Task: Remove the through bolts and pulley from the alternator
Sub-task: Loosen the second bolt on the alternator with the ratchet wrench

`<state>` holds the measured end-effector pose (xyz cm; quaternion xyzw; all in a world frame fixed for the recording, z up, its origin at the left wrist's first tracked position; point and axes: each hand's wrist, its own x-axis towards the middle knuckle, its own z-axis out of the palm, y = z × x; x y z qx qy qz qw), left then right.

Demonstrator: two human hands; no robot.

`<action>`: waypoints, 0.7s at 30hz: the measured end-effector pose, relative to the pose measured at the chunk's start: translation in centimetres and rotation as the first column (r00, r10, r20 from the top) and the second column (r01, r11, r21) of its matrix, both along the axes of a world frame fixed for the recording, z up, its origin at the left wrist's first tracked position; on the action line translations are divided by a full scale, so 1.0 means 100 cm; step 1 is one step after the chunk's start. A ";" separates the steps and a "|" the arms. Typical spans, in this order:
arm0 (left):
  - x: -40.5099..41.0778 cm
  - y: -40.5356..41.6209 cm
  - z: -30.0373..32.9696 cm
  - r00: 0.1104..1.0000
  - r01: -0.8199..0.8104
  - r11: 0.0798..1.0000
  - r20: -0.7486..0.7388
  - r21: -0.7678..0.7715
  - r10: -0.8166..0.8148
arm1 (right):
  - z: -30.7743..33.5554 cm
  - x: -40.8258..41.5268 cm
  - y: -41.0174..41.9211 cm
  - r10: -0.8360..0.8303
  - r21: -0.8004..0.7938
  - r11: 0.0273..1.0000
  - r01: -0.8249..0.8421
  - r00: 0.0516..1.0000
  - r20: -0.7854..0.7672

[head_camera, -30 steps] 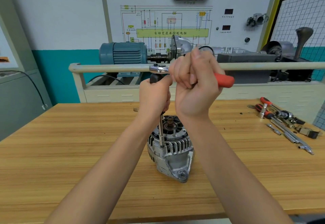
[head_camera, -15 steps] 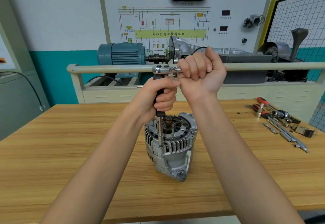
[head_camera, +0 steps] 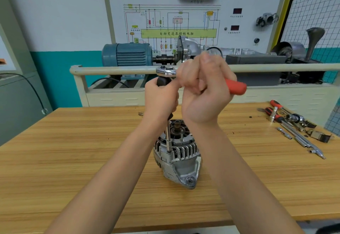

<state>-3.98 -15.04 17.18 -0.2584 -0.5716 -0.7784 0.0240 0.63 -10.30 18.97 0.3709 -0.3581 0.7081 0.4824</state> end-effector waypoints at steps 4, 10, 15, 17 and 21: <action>-0.006 -0.013 -0.002 0.965 0.255 0.966 -0.070 0.034 -0.252 | 0.013 -0.007 0.030 0.553 -0.256 0.823 -0.507 0.817 0.160; -0.013 -0.018 0.005 0.771 0.636 0.765 0.054 -0.102 -0.634 | 0.013 -0.018 0.045 0.785 -0.465 0.577 -0.672 0.612 0.090; -0.014 -0.013 0.003 0.887 0.458 0.888 0.095 -0.051 -0.452 | 0.008 -0.009 0.031 0.537 -0.275 0.829 -0.488 0.832 0.143; -0.012 -0.008 0.001 0.959 0.269 0.963 0.094 -0.004 -0.267 | 0.007 -0.006 0.018 0.350 -0.119 0.934 -0.336 0.928 0.129; -0.005 0.000 0.002 0.997 -0.037 0.999 0.070 0.032 0.035 | 0.000 -0.005 -0.008 -0.128 0.024 0.992 0.128 0.991 0.023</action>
